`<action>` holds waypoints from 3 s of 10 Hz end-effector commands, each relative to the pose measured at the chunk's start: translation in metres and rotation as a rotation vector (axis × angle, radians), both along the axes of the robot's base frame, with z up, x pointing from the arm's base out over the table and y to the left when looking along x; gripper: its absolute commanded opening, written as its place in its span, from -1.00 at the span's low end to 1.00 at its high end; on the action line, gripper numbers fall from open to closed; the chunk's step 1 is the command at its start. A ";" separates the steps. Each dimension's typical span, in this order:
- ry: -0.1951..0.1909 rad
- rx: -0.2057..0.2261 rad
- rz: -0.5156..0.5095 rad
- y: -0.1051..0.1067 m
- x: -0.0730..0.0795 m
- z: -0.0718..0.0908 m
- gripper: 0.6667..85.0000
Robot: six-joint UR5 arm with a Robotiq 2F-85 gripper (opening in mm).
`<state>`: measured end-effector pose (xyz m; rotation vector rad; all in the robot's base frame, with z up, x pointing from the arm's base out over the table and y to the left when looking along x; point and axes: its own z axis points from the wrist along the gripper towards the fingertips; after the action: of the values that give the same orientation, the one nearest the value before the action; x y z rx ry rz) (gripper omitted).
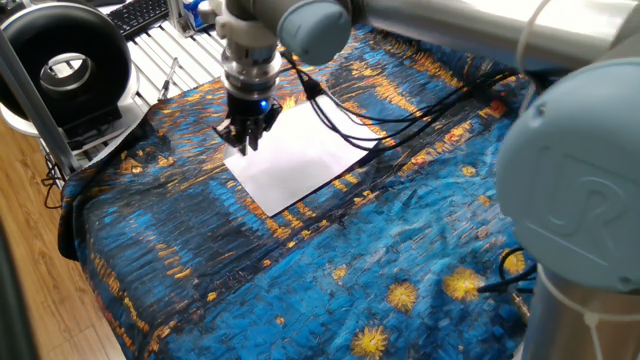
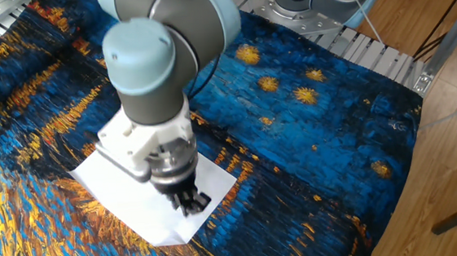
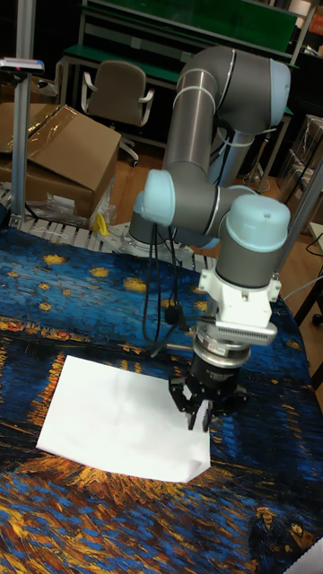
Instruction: Flip over and spread out the paper that is laid flat on the table
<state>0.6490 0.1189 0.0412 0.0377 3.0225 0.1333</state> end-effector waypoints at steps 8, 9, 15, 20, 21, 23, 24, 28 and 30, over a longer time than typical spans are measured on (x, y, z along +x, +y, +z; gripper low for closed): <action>0.041 -0.060 -0.009 -0.012 0.002 -0.022 -0.43; 0.041 -0.074 -0.006 -0.016 0.002 -0.022 -0.44; -0.021 -0.015 -0.006 0.000 0.018 -0.020 -0.12; -0.045 -0.015 -0.015 -0.004 0.033 -0.016 -0.08; -0.055 -0.004 -0.016 0.001 0.036 -0.014 -0.07; -0.067 0.003 -0.023 0.009 0.043 -0.013 -0.06; -0.068 -0.012 -0.026 0.008 0.046 -0.013 -0.06; -0.073 -0.017 -0.026 0.012 0.062 -0.022 -0.06; -0.070 -0.017 -0.023 0.013 0.065 -0.027 -0.06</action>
<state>0.7063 0.1293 0.0188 0.0554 2.9529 0.0915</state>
